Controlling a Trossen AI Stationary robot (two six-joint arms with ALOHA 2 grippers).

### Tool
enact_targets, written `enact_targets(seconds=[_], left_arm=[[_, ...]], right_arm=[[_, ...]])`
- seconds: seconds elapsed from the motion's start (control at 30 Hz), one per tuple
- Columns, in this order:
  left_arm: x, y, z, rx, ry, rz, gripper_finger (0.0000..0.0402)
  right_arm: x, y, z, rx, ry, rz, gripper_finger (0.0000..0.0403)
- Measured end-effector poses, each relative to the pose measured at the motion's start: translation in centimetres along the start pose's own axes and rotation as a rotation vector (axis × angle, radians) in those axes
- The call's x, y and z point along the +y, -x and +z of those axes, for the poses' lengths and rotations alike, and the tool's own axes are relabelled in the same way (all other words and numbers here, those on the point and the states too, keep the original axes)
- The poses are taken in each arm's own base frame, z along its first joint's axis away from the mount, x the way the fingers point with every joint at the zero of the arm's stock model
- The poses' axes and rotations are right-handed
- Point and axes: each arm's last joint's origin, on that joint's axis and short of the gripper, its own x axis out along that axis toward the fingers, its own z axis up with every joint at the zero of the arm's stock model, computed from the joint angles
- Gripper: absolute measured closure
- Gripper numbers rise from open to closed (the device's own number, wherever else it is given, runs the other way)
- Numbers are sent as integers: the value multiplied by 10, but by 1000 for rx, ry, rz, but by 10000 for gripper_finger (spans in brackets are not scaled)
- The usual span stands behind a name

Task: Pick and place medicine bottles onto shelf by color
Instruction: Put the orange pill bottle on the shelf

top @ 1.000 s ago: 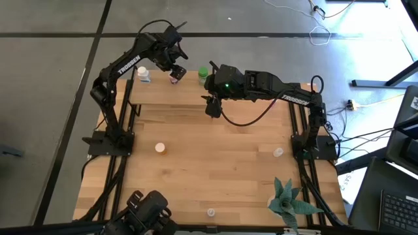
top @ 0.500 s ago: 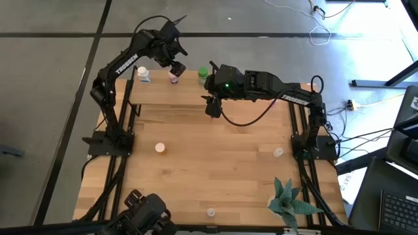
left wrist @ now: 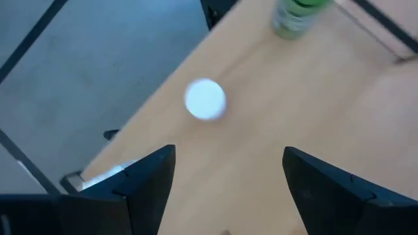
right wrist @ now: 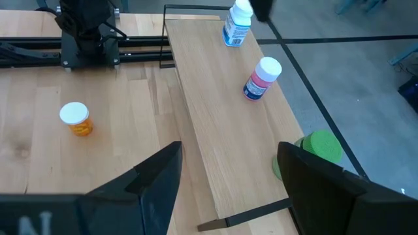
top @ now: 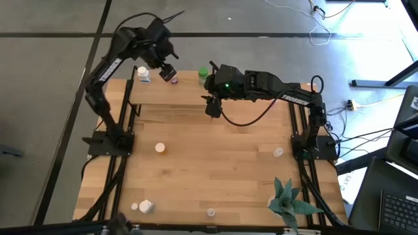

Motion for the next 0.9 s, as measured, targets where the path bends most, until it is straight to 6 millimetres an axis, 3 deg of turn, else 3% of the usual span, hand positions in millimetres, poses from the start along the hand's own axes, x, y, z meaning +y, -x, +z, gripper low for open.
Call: enact_targets(seconds=[0.23, 0.37, 0.63, 0.9], left_arm=[[-22, 42, -32, -73, -2, -42, 125], [-37, 56, -57, -76, -4, -95, 125], [-66, 63, -112, 17, 42, -245, 125], [-95, 49, -157, 214, 147, -325, 125]], right_arm=[[0, 0, 0, 0, 0, 0, 150], [0, 0, 0, 0, 0, 0, 150], [0, 0, 0, 0, -1, 0, 150], [0, 0, 0, 0, 0, 0, 150]])
